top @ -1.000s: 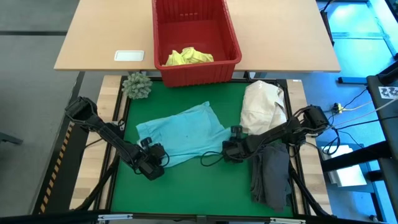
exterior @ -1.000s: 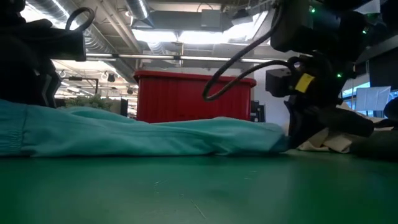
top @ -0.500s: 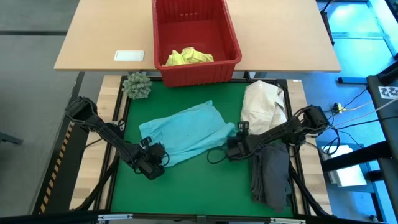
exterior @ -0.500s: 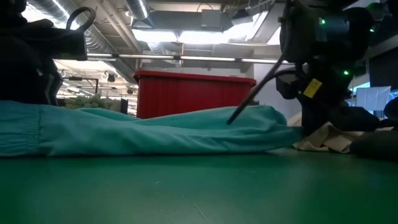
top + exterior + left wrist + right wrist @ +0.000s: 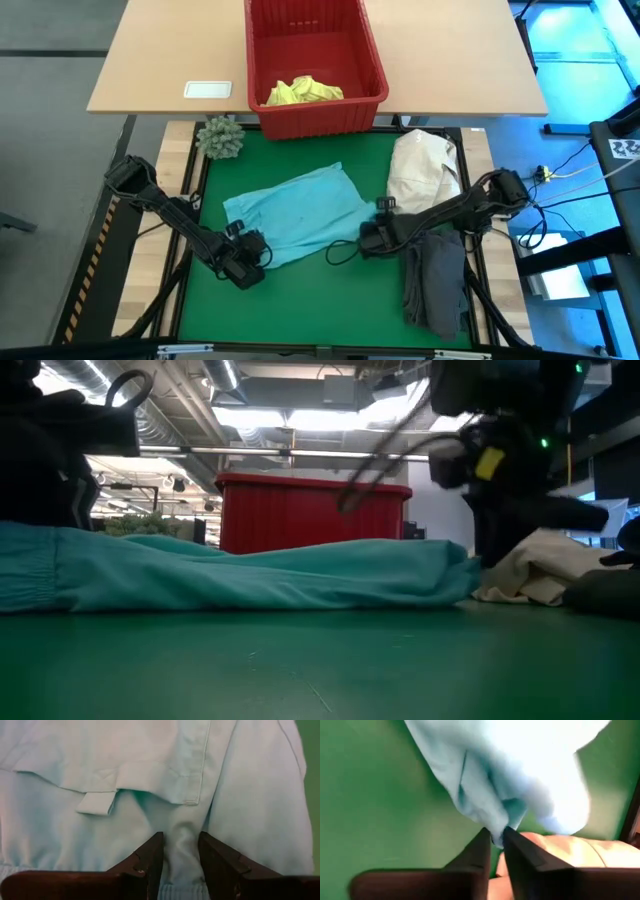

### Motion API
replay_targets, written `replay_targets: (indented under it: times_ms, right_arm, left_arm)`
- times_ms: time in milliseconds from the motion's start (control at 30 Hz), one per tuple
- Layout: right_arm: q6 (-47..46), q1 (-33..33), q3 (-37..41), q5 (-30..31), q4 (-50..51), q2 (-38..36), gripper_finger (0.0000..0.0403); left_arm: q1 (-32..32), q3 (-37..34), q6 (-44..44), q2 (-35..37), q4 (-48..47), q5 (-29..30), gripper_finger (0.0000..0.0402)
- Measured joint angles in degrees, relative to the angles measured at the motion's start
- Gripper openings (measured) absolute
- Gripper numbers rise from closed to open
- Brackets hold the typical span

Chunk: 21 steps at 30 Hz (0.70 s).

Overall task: Fold Laundry from Bin
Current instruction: Fold the blue short

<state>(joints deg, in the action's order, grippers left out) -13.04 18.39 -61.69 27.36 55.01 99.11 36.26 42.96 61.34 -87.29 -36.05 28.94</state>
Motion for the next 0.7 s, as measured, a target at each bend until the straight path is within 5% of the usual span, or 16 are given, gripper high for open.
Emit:
replay_targets:
  times_ms: [300,500,700]
  right_arm:
    - [0.8,0.0,-4.3,1.9,2.7,-3.9,0.0161]
    - [-2.2,0.0,-5.6,3.1,0.7,-6.7,0.0158]
    - [-0.2,0.0,-4.1,-1.5,-13.1,-7.1,0.0130]
  left_arm:
    - [0.0,0.3,-1.9,0.0,3.1,-6.3,0.0119]
    - [0.0,5.0,-7.1,0.0,2.2,-8.3,0.0119]
    - [-1.0,10.2,-14.0,0.0,2.0,-4.4,0.0119]
